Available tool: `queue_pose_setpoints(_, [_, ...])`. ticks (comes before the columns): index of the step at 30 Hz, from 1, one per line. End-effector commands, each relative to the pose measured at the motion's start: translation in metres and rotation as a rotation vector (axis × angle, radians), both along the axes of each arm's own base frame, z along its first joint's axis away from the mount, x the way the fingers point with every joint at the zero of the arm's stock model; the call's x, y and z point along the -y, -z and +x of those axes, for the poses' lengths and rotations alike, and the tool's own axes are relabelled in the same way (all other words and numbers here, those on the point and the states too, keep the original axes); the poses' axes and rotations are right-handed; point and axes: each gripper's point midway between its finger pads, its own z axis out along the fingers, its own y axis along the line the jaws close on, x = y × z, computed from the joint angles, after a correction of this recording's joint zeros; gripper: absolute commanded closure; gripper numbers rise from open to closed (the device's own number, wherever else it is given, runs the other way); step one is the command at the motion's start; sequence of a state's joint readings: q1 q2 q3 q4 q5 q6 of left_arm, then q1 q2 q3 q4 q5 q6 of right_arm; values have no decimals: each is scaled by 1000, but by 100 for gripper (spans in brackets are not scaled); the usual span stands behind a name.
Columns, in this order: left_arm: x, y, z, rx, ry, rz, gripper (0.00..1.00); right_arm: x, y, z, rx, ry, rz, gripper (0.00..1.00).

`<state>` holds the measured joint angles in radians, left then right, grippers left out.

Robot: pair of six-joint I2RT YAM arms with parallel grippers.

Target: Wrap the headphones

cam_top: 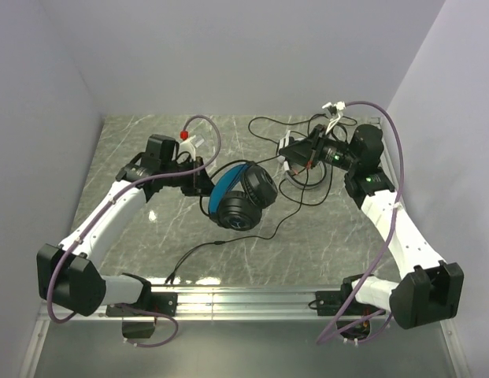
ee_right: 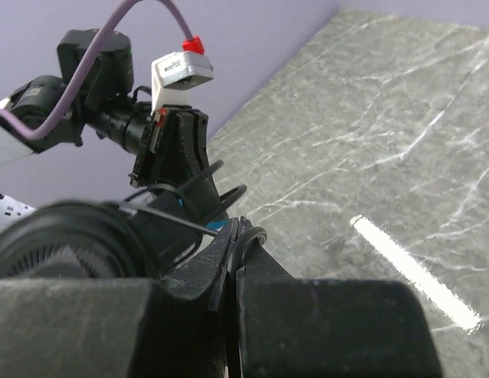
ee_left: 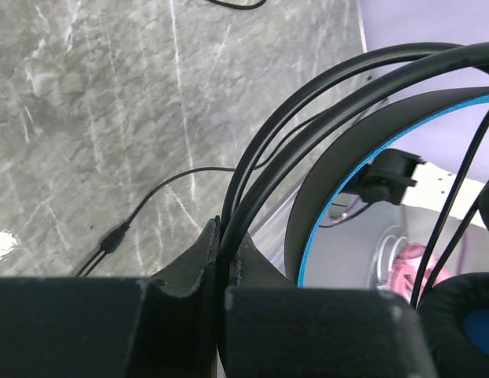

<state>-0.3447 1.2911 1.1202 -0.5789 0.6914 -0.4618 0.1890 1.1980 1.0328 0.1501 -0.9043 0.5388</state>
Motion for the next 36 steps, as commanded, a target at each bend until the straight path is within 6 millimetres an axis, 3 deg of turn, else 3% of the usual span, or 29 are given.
queue_pose_setpoints(1, [9,-45,-10,71,95,-162,100,12,-9,6,89,62,8,100])
queue_pose_setpoints(4, [3,-38,-5,44,67,-157,100,11,-11,-3,118,46,22,100])
queue_pose_setpoints(10, [-10,-45,5,29,21,-237,100,12,-11,-14,150,37,12,100])
queue_pose_setpoints(18, [-10,-75,0,70,28,-273,100,7,21,2,31,46,5,99])
queue_pose_setpoints(23, [-12,-92,5,97,-10,-263,100,-18,33,0,-7,-10,19,98])
queue_pose_setpoints(32, [-23,-126,39,182,-241,-296,100,-68,68,-9,-80,-87,18,97])
queue_pose_setpoints(36, [-36,-142,58,224,-392,-299,100,-89,82,-23,-119,-141,52,97])
